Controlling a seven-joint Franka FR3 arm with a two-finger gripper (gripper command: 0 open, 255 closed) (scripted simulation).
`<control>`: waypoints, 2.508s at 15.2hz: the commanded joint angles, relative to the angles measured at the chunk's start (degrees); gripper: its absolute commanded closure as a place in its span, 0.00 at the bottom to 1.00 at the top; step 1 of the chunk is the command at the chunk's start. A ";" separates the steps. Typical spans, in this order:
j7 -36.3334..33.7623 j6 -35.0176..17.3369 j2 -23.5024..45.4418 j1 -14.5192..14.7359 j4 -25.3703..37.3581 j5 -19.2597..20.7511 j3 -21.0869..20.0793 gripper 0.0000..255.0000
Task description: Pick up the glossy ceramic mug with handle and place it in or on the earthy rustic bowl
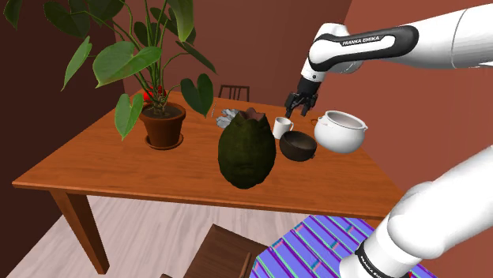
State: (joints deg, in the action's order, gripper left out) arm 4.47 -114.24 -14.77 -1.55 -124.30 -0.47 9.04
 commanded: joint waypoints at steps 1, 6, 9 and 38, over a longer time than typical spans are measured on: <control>1.60 -1.79 4.67 -0.27 2.64 -0.01 0.86 0.00; 4.93 -4.86 15.28 -1.10 9.55 -0.57 2.29 0.00; 6.84 -5.98 21.81 -1.83 14.60 -1.16 2.86 0.00; 11.00 -10.89 40.35 -4.73 27.50 -3.29 2.99 1.00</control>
State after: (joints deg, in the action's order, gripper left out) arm 15.46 -125.12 25.57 -6.27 -96.80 -3.76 12.03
